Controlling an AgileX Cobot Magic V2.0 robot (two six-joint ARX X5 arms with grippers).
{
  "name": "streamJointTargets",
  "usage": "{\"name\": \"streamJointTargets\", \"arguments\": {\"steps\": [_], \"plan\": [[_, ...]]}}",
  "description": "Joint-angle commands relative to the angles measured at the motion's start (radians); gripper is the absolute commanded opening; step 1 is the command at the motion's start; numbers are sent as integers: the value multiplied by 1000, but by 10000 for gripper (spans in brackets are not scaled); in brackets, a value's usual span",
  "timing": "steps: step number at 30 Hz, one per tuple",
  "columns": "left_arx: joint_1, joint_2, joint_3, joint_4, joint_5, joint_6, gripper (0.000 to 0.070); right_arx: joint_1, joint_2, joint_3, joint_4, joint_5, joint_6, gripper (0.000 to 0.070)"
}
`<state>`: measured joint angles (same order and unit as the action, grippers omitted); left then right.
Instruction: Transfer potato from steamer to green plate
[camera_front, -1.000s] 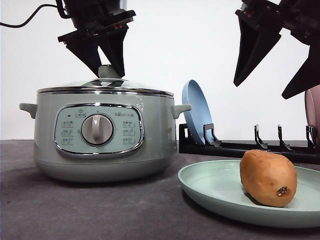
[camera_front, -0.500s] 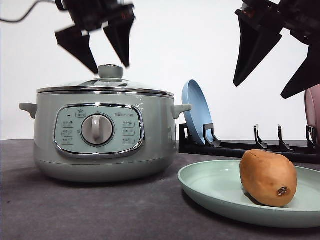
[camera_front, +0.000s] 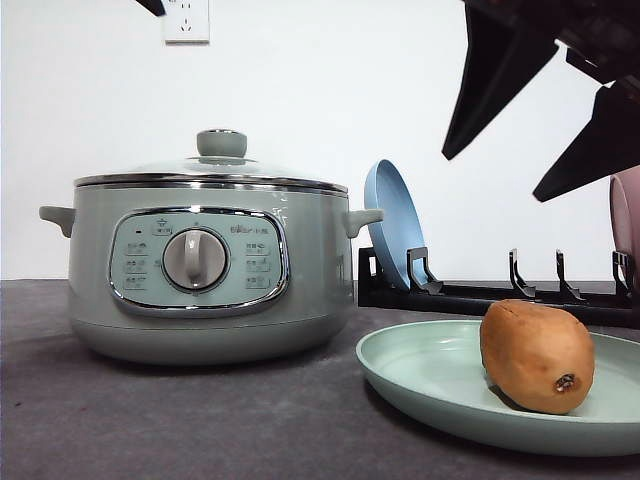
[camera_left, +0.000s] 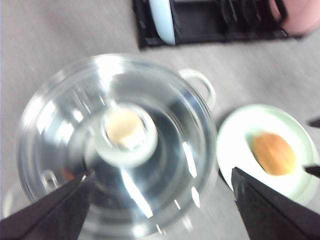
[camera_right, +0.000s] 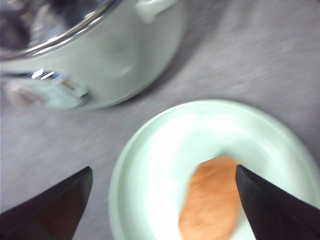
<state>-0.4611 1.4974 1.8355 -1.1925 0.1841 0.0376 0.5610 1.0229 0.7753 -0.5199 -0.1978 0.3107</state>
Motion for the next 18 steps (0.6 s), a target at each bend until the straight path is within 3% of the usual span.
{"name": "streamJointTargets", "arguments": {"steps": [1, 7, 12, 14, 15, 16, 18], "plan": [[-10, -12, 23, -32, 12, -4, 549, 5, 6, 16, -4, -41, -13, 579], [-18, -39, 23, -126, 29, -4, 549, 6, 6, 16, -20, -171, -17, 579], [-18, -40, 23, -143, 30, -4, 547, 6, 6, 16, -21, -181, -17, 579], [-18, -40, 23, -144, 30, -4, 511, 6, 6, 16, -21, -181, -17, 578], [-18, -40, 23, -144, 30, -4, 439, 6, 6, 16, -21, -181, -17, 571], [-18, -40, 23, -146, 30, -3, 317, 6, 6, 16, -21, -181, -17, 524], [-18, -40, 23, -149, 30, 3, 27, 6, 6, 16, -21, -180, -22, 338]]}}
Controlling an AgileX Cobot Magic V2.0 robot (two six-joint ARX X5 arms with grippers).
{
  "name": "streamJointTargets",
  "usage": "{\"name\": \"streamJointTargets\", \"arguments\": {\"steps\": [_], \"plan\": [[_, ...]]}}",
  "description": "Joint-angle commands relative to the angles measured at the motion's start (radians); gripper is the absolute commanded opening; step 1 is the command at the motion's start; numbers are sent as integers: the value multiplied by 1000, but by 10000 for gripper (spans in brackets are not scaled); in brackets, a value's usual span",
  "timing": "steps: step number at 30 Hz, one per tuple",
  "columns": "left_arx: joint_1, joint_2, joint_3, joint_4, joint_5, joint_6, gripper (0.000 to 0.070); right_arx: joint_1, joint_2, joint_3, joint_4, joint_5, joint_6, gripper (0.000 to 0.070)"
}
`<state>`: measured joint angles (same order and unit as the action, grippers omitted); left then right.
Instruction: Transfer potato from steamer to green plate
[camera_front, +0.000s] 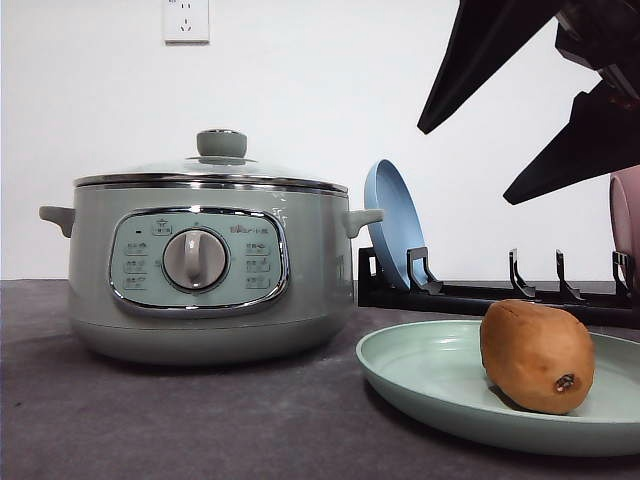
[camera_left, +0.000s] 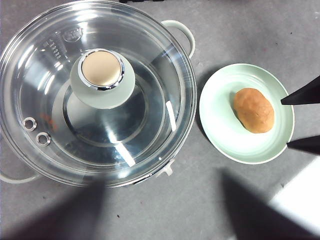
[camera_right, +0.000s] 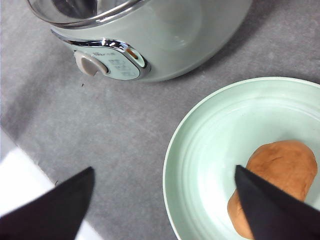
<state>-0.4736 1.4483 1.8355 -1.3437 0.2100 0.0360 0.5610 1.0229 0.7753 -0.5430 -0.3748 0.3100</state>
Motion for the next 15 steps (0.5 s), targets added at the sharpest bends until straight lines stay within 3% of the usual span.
{"name": "streamJointTargets", "arguments": {"steps": [1, 2, 3, 15], "plan": [[-6, 9, 23, 1, 4, 6, 14, 6, 6, 16, 2, -3, -30, 200], [-6, 9, 23, 1, 4, 5, 11, 6, 6, 16, 2, -3, -38, 78], [-6, 9, 23, 2, 4, 5, 11, 6, 6, 16, 3, -3, -41, 10], [-5, 9, 23, 5, 4, 4, 15, 6, 6, 16, 32, 8, -41, 0]]}}
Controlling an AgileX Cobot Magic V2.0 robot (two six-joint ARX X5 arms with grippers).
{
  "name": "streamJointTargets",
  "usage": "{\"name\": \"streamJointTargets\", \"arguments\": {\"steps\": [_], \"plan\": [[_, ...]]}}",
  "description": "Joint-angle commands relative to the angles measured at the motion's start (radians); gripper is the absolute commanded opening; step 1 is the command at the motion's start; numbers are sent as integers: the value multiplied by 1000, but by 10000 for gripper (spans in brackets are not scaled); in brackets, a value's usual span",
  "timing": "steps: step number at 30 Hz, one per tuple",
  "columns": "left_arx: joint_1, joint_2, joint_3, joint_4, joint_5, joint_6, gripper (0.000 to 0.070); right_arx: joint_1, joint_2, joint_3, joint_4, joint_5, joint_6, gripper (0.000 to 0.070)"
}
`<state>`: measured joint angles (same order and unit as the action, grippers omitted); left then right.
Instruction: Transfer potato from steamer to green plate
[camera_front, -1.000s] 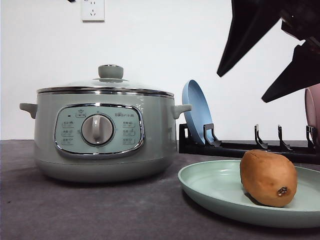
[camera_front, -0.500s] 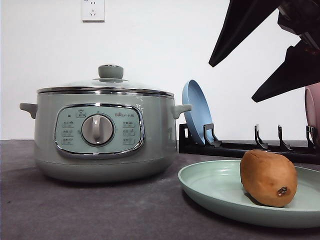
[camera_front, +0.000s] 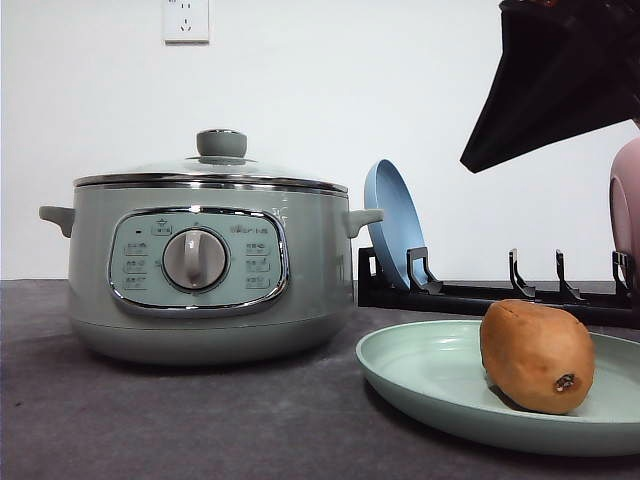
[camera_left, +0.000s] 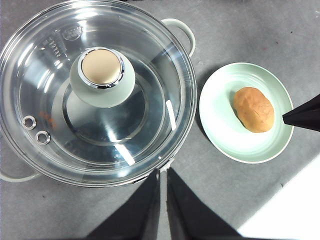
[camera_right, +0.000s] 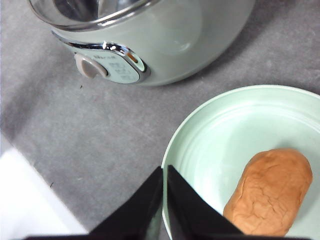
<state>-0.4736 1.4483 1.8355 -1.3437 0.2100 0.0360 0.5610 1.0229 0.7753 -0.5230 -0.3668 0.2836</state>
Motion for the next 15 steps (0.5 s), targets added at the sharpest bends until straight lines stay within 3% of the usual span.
{"name": "streamJointTargets", "arguments": {"steps": [1, 15], "plan": [[-5, 9, 23, 5, 4, 4, 15, 6, 6, 16, 14, 0, -15, 0], [-5, 9, 23, 5, 4, 4, 15, 6, 6, 16, 14, 0, -15, 0]]}}
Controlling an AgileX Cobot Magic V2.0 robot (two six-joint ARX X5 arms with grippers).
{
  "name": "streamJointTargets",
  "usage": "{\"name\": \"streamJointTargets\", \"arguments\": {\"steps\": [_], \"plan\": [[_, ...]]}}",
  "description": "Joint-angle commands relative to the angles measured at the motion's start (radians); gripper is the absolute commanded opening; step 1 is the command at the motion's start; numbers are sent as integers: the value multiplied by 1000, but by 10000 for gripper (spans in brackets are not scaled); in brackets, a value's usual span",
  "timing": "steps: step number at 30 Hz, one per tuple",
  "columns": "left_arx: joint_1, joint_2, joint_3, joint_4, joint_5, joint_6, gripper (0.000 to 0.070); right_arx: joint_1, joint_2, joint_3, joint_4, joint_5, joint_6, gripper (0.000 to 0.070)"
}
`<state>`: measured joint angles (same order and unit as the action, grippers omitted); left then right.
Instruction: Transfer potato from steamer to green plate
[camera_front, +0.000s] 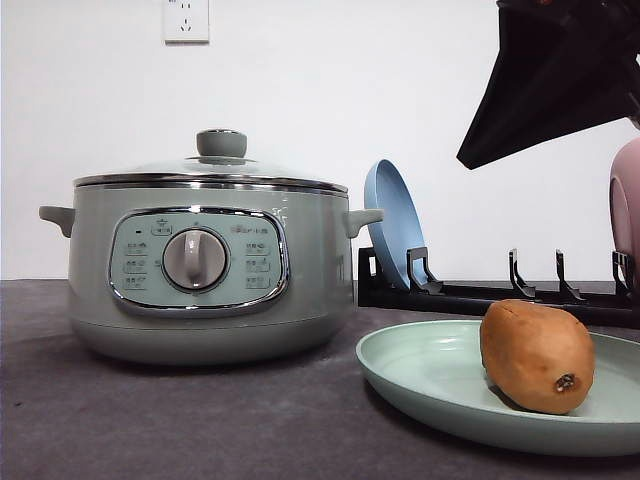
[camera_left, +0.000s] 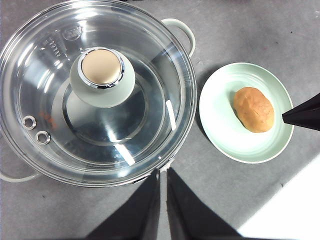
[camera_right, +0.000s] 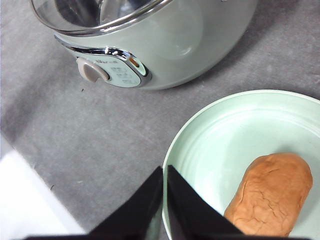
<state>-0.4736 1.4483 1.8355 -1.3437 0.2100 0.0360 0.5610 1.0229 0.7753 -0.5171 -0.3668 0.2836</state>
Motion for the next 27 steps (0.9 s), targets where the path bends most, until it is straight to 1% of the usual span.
{"name": "streamJointTargets", "arguments": {"steps": [1, 4, 7, 9, 11, 12, 16, 20, 24, 27], "plan": [[-5, 9, 23, 5, 4, 4, 15, 6, 6, 16, 8, 0, -15, 0], [-5, -5, 23, 7, 4, 10, 15, 6, 6, 16, 9, 0, -15, 0], [-5, -34, 23, 50, 2, 79, 15, 6, 6, 16, 9, 0, -15, 0], [-2, -65, 22, 124, 1, 118, 15, 6, 6, 16, 8, 0, -15, 0], [11, -106, 20, 241, 0, 162, 15, 6, 6, 16, 8, 0, -15, 0], [22, -124, 18, 297, 0, 170, 15, 6, 6, 16, 8, 0, -15, 0], [97, -207, 4, 505, 0, 171, 15, 6, 6, 16, 8, 0, -15, 0], [205, -300, -46, 637, 0, 169, 15, 6, 6, 16, 9, 0, -15, 0], [321, -420, -174, 748, 0, 169, 15, 6, 6, 16, 9, 0, -15, 0], [403, -527, -325, 845, -5, 169, 15, 6, 6, 16, 8, 0, -15, 0]]}}
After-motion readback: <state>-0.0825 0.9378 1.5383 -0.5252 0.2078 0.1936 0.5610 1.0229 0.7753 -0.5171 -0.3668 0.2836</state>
